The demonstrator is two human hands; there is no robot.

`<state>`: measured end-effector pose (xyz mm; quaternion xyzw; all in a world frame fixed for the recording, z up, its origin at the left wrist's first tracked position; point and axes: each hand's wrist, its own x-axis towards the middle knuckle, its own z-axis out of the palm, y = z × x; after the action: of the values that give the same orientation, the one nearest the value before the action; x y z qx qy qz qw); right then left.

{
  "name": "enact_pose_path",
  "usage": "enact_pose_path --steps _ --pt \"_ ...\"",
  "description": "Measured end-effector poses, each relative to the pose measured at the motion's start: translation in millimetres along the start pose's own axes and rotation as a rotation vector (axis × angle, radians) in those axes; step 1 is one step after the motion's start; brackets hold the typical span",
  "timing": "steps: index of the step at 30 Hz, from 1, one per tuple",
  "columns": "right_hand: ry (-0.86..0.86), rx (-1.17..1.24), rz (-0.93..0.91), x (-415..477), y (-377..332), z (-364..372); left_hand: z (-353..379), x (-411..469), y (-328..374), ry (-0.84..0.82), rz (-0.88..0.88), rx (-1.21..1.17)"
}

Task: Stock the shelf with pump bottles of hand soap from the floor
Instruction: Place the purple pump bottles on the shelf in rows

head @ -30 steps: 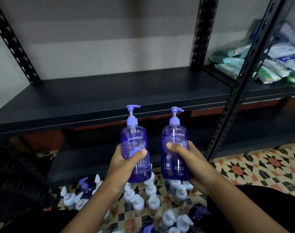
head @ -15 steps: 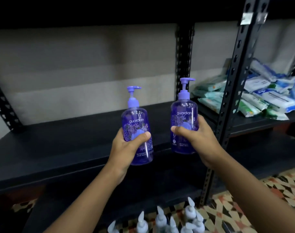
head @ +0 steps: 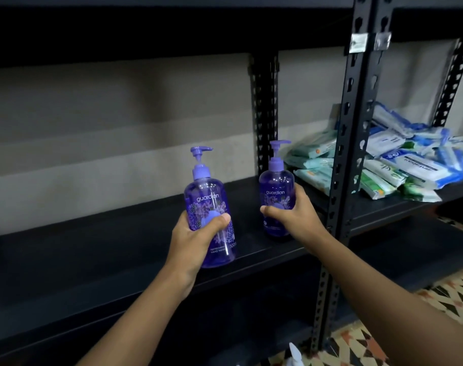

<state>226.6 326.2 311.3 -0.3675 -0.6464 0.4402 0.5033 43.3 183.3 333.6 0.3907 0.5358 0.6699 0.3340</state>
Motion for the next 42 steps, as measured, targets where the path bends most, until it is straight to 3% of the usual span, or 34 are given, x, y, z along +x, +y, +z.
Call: enact_pose_path --steps 7,13,29,42 --pt "-0.012 -0.066 0.002 3 19 -2 7 4 -12 -0.022 -0.005 0.001" --pt "0.048 -0.402 0.07 -7 31 -2 5 4 -21 -0.019 -0.027 0.006" --pt "0.092 -0.512 0.182 96 46 40 -3 19 -34 -0.003 -0.052 -0.056" --pt "0.091 -0.567 0.204 116 46 45 -7 19 -38 -0.057 -0.034 -0.066"
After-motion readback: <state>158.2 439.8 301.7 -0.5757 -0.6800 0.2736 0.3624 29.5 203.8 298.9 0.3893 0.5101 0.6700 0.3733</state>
